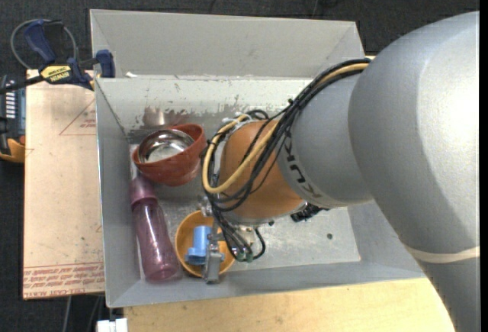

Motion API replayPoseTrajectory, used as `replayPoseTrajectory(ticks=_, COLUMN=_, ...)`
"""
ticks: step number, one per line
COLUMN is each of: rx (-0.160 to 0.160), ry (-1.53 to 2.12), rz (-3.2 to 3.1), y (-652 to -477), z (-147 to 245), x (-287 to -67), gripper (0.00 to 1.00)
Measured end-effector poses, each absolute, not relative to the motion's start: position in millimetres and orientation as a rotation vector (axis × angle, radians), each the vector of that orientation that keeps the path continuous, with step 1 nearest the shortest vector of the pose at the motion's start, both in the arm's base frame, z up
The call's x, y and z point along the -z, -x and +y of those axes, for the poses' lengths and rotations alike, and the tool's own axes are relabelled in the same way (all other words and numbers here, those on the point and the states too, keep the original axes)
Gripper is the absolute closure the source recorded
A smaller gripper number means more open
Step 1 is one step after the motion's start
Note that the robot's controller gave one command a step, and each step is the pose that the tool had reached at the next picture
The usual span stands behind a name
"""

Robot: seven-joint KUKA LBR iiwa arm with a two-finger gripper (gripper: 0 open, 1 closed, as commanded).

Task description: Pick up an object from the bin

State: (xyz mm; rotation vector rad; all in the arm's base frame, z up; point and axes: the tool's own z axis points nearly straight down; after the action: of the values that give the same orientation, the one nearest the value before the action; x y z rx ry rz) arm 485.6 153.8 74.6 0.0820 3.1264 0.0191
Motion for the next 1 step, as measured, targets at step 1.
replayPoseTrajectory(ticks=1, rx=-0.019, ry=-0.159, rz=3.122, y=-484.9, z=154.8, x=-76.6, gripper=1.00)
